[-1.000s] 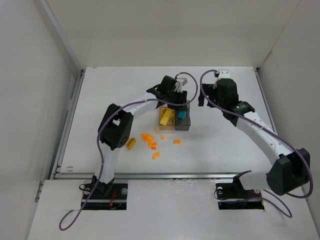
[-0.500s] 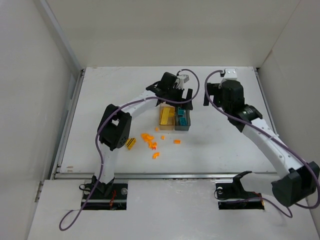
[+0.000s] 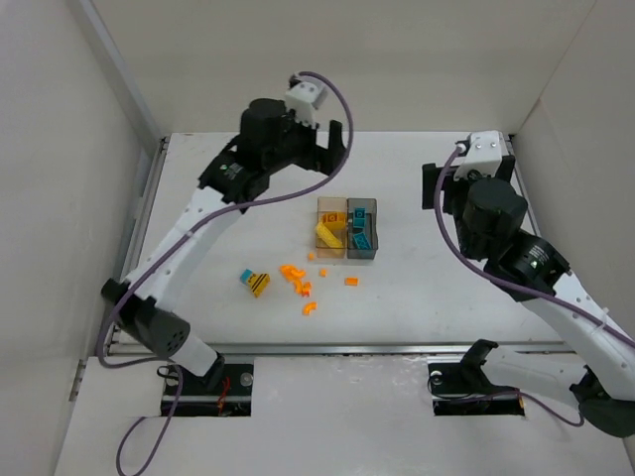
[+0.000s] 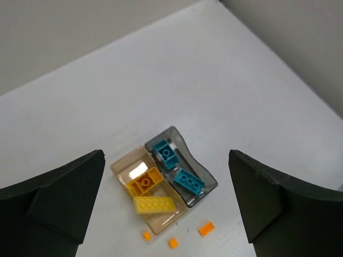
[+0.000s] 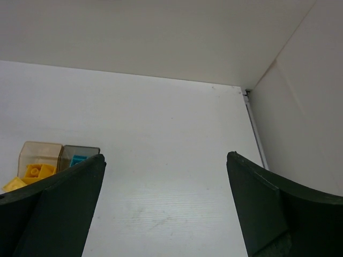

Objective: Sort the legos into containers by color

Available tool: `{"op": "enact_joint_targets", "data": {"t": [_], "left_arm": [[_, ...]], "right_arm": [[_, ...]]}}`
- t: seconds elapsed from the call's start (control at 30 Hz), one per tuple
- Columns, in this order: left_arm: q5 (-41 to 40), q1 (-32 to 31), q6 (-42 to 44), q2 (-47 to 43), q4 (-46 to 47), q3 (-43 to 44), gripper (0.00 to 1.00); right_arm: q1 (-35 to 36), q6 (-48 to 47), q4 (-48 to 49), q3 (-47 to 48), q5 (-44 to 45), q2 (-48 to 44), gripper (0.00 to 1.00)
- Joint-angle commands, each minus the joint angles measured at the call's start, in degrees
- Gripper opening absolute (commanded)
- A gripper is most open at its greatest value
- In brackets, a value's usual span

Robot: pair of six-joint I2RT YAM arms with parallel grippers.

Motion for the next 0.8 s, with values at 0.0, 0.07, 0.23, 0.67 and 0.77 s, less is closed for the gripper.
{"op": "enact_joint_targets", "data": {"t": [0.0, 0.07, 0.23, 0.67, 0.77], "left_arm": [[-6.27, 4.30, -0.02, -5.36, -2.49, -3.28, 1.00], [-10.92, 6.58, -2.57, -10.00, -3.19, -5.73, 1.00], [-24.35, 13.88, -2.78, -21.00, -0.92, -12.14, 1.00], [-28.25, 21.97, -3.02, -47.47, 7.09, -47.65, 1.00], [-27.11, 22.68, -3.02, -49.05, 7.79, -51.17, 1.00]], "right_arm": [[4.68, -3.01, -4.92, 5.32, 9.14, 2.14, 1.00], [7.84, -6.07, -7.54, 7.00, 17.63, 4.25, 1.00], [11.46, -4.12, -4.16, 10.08, 30.24, 11.11, 1.00], [15.92, 58.32, -11.69, -19.96, -24.77, 8.73, 0.77], [17.96, 60.10, -8.46, -22.96, -24.14, 12.68, 0.87]]}}
